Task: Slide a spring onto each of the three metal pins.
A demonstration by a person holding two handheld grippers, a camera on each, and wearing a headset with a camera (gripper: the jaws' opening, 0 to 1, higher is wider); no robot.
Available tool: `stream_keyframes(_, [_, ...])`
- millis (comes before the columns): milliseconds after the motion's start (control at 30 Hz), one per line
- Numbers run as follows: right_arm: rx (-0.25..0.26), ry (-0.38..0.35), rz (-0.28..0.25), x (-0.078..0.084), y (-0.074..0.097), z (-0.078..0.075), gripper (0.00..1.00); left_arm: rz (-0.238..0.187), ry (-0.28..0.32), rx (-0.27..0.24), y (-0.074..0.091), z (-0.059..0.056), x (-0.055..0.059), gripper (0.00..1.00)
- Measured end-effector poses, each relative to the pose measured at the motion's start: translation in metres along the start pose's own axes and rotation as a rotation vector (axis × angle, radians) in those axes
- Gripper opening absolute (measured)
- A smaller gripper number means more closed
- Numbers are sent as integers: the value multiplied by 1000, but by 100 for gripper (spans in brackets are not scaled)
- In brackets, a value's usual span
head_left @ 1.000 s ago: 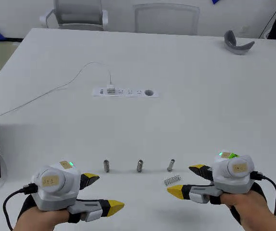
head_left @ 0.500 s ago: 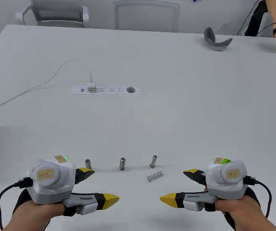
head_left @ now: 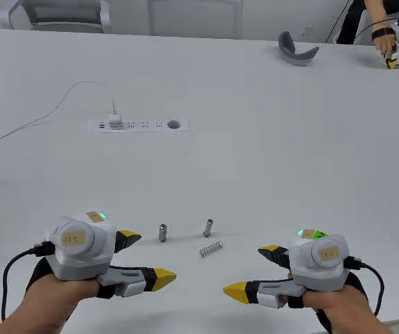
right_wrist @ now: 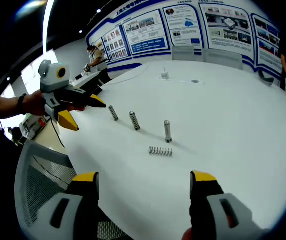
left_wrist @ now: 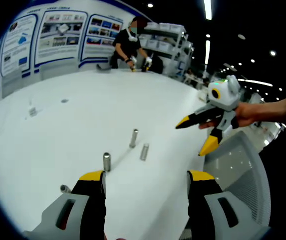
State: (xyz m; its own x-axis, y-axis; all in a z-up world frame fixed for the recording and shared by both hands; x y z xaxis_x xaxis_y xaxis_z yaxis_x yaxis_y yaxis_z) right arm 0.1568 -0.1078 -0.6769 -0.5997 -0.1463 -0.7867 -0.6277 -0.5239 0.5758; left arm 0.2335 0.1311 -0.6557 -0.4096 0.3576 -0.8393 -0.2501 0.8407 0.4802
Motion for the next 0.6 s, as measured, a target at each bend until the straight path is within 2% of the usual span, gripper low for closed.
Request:
stream_keyframes(200, [9, -9, -3, 1, 4, -4, 76, 20, -18, 22, -11, -5, -3, 66])
stream_keyframes(600, [19, -14, -7, 7, 14, -11, 77, 86, -87, 60, -39, -15, -6, 64])
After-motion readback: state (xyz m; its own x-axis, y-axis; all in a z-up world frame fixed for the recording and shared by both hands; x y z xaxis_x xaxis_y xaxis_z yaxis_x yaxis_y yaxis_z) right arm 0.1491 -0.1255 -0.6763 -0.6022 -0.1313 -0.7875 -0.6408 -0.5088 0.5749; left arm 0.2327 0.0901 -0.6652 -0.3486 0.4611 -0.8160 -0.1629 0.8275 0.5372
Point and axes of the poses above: the centre of the closed fingertips' face, and the gripper's own axes: y roughly backward along the fingers, z roughly to its left, x roughly out of its underside, the point moved 8 cm from there along y, roughly backward along the fingers, and after that the axes turned 5 degrees about -z, right-handed, at the moved point
